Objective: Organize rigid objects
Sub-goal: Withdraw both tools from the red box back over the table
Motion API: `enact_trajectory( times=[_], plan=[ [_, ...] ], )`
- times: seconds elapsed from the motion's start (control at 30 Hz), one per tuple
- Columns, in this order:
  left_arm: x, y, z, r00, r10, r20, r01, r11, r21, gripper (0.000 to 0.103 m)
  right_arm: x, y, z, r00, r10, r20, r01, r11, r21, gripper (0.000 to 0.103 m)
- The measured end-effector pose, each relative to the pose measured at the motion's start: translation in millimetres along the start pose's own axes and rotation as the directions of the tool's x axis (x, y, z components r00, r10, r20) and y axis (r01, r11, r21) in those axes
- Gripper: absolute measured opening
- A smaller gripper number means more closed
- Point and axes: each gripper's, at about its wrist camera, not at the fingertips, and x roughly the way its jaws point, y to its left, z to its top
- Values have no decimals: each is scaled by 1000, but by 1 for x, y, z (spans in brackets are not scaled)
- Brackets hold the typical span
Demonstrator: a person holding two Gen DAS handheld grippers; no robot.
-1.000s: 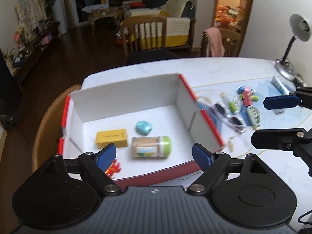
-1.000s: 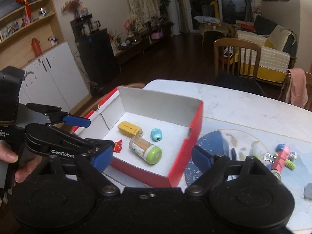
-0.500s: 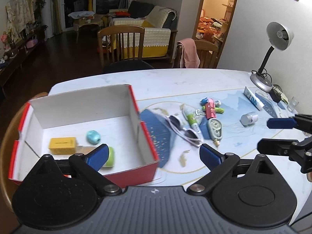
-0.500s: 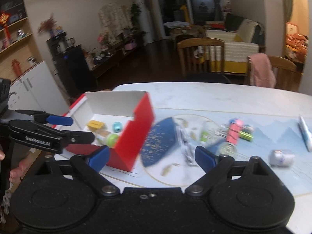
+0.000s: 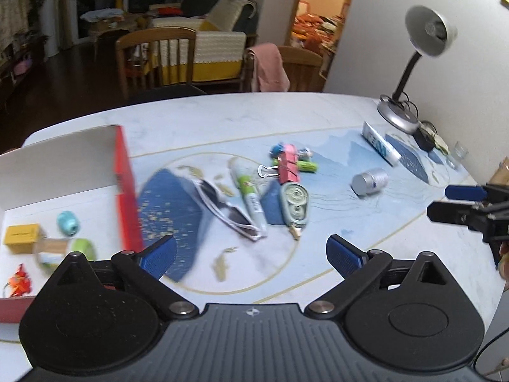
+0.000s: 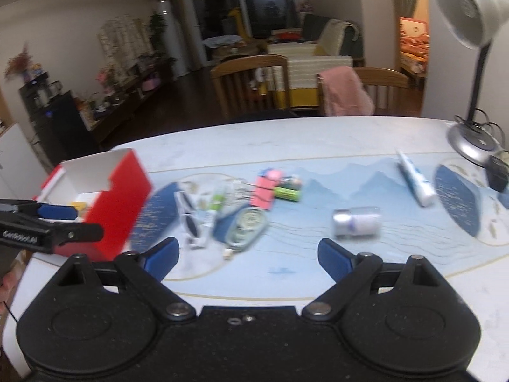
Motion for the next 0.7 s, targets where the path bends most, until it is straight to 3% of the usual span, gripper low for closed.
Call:
enact_trajectory(
  times=[0.33,0.57,0.7],
  plan=[
    [56,-19,-1,994,109,4,-109,994,9,101,18,-63,-1,997,-78,-28,78,997,11,94],
    [93,-25,-3,978,209,0,-209,978,21,101,50,-92,2,991,-122,-61,121,992,-33,93],
    [110,-25,-4,973,231,-13,-230,973,13,101,70,-101,7,990,-121,-72,118,992,-49,93]
  ],
)
